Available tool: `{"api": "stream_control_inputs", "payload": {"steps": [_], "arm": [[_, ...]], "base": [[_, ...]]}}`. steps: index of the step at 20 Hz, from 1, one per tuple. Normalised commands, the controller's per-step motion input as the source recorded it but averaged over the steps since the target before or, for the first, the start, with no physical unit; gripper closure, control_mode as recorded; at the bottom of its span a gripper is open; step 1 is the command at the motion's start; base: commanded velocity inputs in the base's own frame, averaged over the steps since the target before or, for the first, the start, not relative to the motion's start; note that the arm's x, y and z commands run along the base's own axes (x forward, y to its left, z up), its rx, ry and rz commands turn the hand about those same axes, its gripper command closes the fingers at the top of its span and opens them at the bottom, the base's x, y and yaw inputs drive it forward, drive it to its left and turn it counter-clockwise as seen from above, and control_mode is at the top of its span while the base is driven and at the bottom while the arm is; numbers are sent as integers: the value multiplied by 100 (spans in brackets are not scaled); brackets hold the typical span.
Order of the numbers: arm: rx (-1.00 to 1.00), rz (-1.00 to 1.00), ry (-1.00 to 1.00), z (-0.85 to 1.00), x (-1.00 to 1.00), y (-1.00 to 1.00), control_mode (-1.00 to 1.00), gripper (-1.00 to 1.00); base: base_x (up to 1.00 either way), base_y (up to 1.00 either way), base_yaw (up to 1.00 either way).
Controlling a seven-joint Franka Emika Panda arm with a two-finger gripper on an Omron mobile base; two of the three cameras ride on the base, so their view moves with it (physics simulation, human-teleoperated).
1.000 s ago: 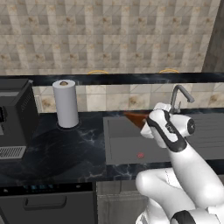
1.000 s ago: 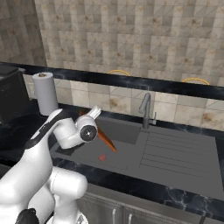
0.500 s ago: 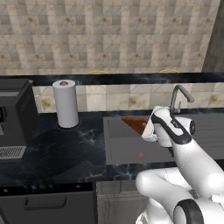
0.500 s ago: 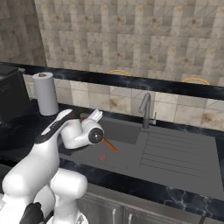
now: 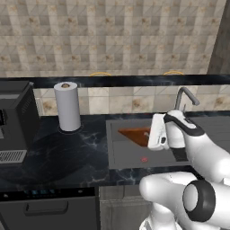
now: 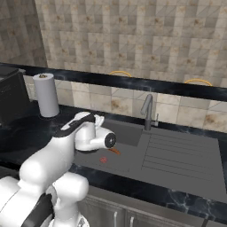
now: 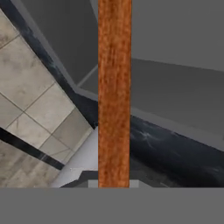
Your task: Move the cutting board and knife to the sink. Then move spray from the cabinet to the counter.
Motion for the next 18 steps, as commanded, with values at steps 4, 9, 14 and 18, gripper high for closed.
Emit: {"api": "stream_control_inputs", "payload": {"steps": [4, 9, 14, 18], "arm": [[6, 20, 1, -13, 21, 0, -100, 100], [12, 16, 0, -6, 20, 0, -100, 100], [14, 13, 0, -13, 13, -7, -100, 100], [8, 7, 0, -20, 17, -12, -100, 100]], "base": [[0, 0, 0], [0, 0, 0], [0, 0, 0], [0, 0, 0]]}}
